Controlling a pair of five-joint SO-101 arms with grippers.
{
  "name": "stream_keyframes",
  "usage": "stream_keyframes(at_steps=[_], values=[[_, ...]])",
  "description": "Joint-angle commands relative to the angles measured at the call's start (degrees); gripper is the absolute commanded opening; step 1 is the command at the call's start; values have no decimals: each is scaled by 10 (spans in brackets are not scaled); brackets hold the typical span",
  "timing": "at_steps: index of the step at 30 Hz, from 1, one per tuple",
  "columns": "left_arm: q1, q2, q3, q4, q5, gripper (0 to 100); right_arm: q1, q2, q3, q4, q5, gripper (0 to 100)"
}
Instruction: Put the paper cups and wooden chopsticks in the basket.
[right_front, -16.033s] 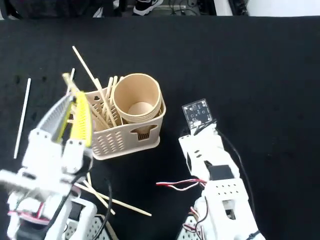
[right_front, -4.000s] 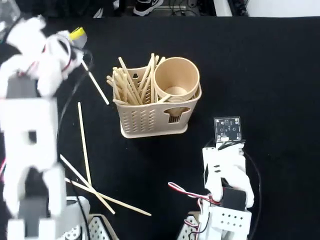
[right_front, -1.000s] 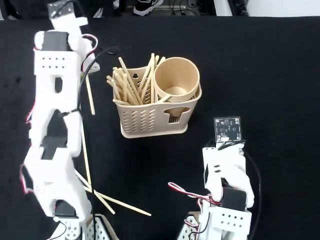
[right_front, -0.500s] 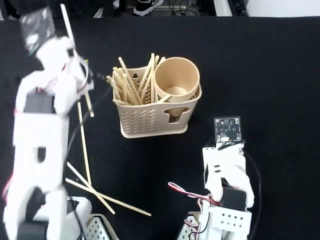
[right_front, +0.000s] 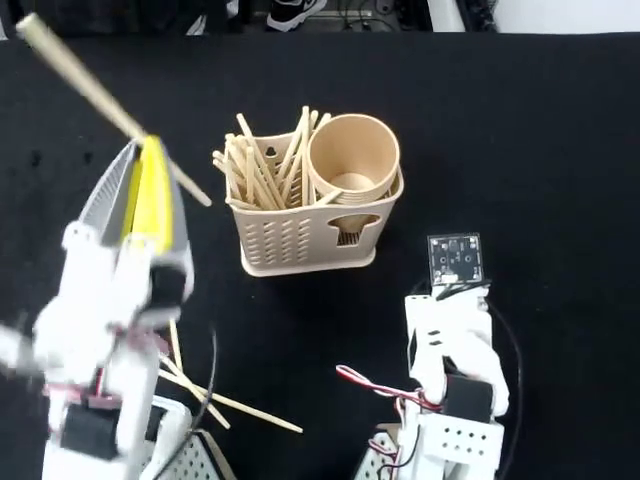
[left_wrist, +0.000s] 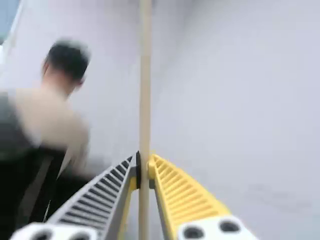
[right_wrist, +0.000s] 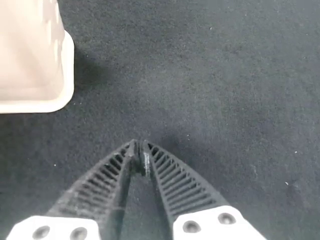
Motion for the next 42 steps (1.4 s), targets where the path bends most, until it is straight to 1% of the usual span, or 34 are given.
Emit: stream_keyframes(at_steps=[1,5,9,12,18,20,25,29,31,33,38,42], values=[[49,-19,-1,-20,-50,29,-8,-41,0,-10,3,15],[84,56,-2,-25,-56,29,-8,-41,0,-10,3,15],[86,166,-7,-116,-56,28,-8,-41,0,-10,3,15],[85,262,-13,-169,-57,28,-8,-41,0,-10,3,15],[84,406,-34,-230,-57,28,-8,-41,0,-10,3,15],[73,445,-40,-244,-53,28,-8,-41,0,-10,3,15],[49,501,-40,-261,-53,29,-8,-41,0,-10,3,15],[72,493,-22,-259,-53,30,-8,-41,0,-10,3,15],[80,487,-23,-230,-53,52,-8,-41,0,-10,3,15],[85,473,-39,-164,-50,99,-8,-41,0,-10,3,15],[80,417,-112,33,38,172,-8,-41,0,-10,3,15],[69,377,-199,190,48,191,-8,-41,0,-11,3,15]])
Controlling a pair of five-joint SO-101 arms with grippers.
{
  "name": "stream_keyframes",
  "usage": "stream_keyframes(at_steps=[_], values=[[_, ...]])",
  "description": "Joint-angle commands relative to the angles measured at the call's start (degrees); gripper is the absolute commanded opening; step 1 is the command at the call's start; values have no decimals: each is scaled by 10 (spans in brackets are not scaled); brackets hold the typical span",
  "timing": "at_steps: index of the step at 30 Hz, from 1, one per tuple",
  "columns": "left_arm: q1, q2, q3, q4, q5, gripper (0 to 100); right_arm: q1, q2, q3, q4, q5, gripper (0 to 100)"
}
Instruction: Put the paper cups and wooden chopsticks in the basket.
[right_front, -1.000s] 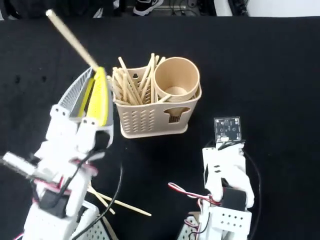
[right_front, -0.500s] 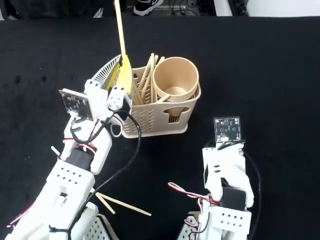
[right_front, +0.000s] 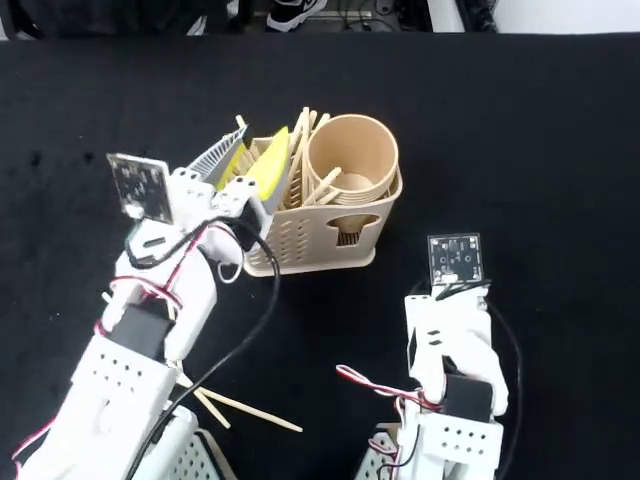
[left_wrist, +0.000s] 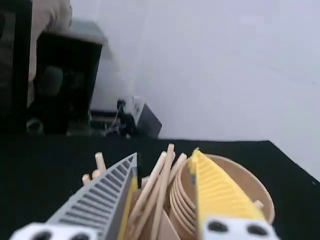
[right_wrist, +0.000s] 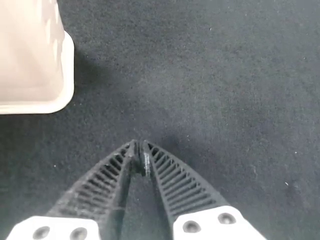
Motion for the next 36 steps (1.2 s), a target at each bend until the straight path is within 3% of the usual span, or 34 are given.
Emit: stream_keyframes(at_steps=[1,5,10,16,23,36], values=[[-19,-30,-110,149,14,191,-8,-41,0,-9,3,15],[-101,-5,-287,363,16,191,-8,-41,0,-9,3,15],[-218,135,-451,584,-7,195,-8,-41,0,-8,3,15],[-306,322,-485,704,-26,196,-7,-41,0,-8,3,15],[-346,504,-387,733,-28,196,-7,-41,0,-8,3,15],[-368,530,-159,539,-28,196,-7,-41,0,-8,3,15]])
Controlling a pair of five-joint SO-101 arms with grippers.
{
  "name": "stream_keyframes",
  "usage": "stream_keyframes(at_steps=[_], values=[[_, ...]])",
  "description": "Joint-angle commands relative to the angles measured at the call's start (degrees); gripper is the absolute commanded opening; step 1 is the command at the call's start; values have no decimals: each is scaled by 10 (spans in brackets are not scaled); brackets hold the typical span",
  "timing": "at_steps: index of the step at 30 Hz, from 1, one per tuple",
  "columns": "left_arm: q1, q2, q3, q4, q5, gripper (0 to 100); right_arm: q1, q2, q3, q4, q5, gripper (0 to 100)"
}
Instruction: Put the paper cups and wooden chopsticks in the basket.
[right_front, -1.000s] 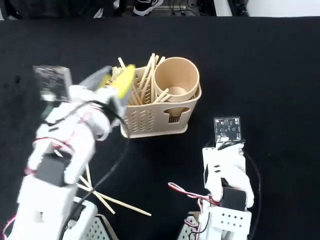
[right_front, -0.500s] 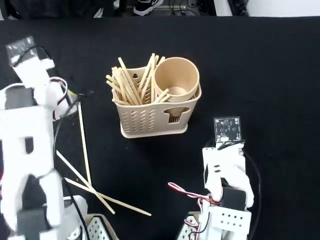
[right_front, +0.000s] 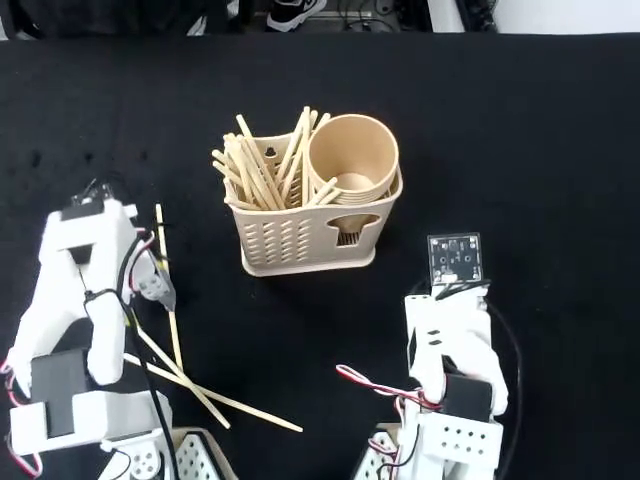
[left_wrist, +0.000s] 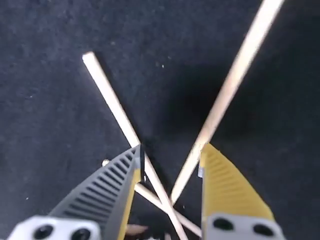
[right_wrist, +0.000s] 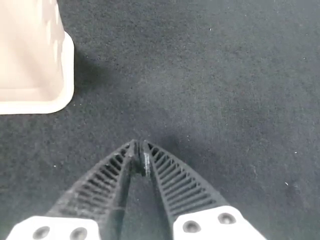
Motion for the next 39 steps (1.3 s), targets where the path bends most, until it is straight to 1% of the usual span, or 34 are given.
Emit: stream_keyframes(at_steps=[1,5,8,11,13,14,15,23,26,29,34,37,39], values=[[-19,-11,29,-45,-5,196,-7,-41,0,-8,3,15],[-39,-11,83,-121,-4,191,-7,-41,0,-8,3,15],[-52,-18,93,-124,-5,186,-7,-41,0,-8,3,15],[-52,-18,90,-123,-5,102,-7,-41,0,-8,3,15],[-52,-18,73,-120,-22,30,-7,-41,0,-8,3,15],[-52,-18,67,-118,-33,26,-7,-41,0,-8,3,15],[-52,-18,60,-107,-41,37,-7,-41,0,-8,3,15],[-50,-18,-30,-24,-40,30,-7,-41,0,-8,3,15],[-29,-18,-54,4,-40,30,-7,-41,0,-8,3,15],[6,-18,-60,20,-40,30,-7,-41,0,-8,3,15],[41,-19,-111,24,8,30,-7,-41,0,-8,3,15],[43,-36,-143,56,9,30,-7,-41,0,-8,3,15],[43,-56,-158,63,12,30,-7,-41,0,-8,3,15]])
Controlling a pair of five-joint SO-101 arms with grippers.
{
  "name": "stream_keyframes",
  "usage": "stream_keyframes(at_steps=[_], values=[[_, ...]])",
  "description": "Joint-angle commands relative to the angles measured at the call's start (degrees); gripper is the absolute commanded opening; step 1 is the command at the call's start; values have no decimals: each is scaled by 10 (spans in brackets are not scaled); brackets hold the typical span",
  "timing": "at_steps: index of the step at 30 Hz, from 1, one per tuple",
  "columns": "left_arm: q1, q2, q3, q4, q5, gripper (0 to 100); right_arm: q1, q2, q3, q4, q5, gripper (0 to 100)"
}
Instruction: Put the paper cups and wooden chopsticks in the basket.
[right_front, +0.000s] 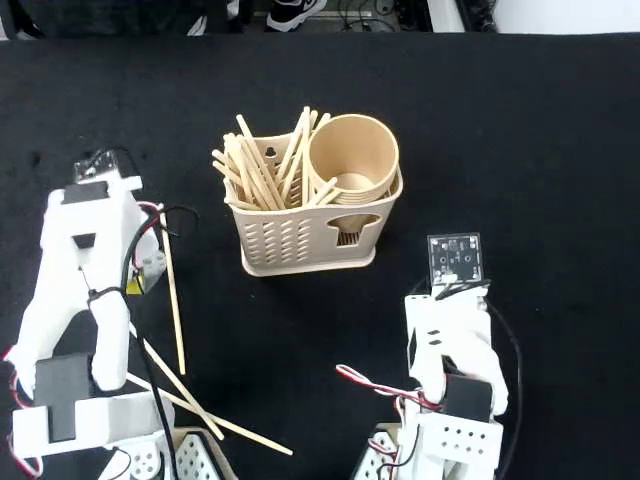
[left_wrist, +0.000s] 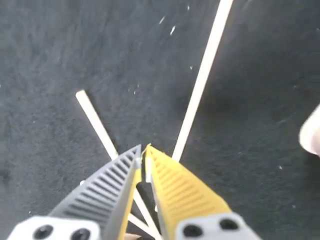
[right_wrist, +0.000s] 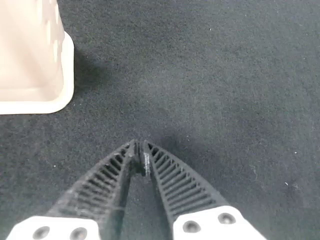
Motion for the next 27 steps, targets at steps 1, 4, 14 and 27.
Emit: stream_keyframes(at_steps=[1,4,14,27], values=[[7,-50,-45,11,11,30,-7,-41,0,-8,3,15],[7,-62,-45,9,59,45,-7,-41,0,-8,3,15],[33,67,-27,-170,53,217,-5,-41,0,-7,3,15],[30,199,-108,-180,-8,28,-5,-41,0,-7,3,15]])
